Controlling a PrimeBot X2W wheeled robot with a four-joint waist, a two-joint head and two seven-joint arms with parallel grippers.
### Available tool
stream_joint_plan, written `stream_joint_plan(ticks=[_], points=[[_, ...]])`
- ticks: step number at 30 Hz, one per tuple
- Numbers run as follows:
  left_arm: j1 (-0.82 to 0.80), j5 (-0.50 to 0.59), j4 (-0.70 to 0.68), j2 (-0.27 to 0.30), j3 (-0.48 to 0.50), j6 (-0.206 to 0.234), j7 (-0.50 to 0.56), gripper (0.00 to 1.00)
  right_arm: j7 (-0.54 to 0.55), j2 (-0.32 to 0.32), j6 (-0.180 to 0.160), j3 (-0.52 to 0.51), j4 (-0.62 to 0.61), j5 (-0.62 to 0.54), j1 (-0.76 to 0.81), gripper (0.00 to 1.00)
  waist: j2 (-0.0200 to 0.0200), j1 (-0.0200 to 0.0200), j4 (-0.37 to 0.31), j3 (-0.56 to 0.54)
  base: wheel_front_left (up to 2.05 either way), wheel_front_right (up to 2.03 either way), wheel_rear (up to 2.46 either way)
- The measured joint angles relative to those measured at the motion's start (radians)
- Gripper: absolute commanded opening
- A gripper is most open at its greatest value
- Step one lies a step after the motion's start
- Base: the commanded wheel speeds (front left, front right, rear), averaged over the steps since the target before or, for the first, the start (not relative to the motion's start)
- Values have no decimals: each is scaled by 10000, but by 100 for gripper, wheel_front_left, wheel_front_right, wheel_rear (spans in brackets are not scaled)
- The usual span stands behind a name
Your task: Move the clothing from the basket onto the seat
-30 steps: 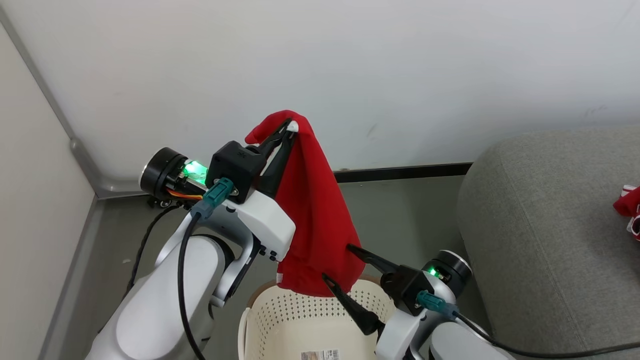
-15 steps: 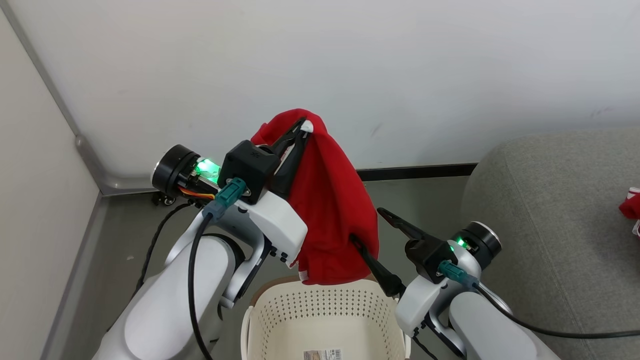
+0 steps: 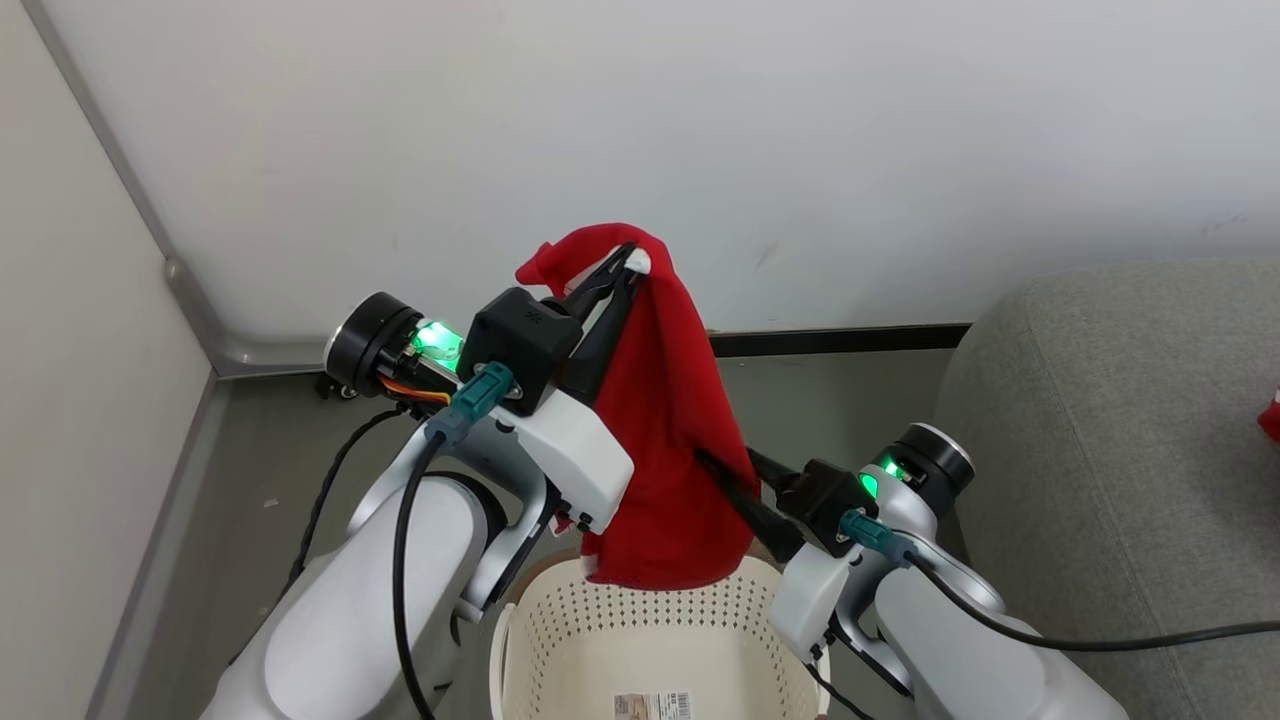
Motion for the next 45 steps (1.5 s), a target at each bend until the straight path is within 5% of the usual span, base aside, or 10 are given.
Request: stream_joint_plan(ticks=[20, 40, 41, 43, 44, 45], points=[[880, -512, 612, 267, 397, 8, -677, 0, -90, 2, 0, -593, -107, 2151, 52, 0, 0, 0, -555, 72, 0, 0, 0], [1671, -1659, 809, -10, 675, -529, -1413, 0, -90, -704, 0, -1214, -1131, 3480, 421, 0, 0, 0, -1109, -27, 0, 0, 0], [1671, -1674, 809, -12, 677, -594, -1413, 10, -90, -721, 0, -1214, -1152, 3555, 453, 0, 0, 1, -1121, -26, 0, 0, 0], [1672, -1785, 807, -17, 675, -704, -1413, 48, -90, -775, 0, -1246, -1225, 3609, 454, 0, 0, 0, -1138, -19, 0, 0, 0], [1672, -1827, 807, -19, 673, -708, -1415, 91, -90, -821, 0, -1279, -1275, 3626, 453, 0, 0, 0, -1142, -15, 0, 0, 0], [1674, -1877, 807, -19, 677, -784, -1425, 100, -90, -886, 0, -1317, -1333, 3649, 453, 0, 0, 0, -1146, -9, 0, 0, 0]])
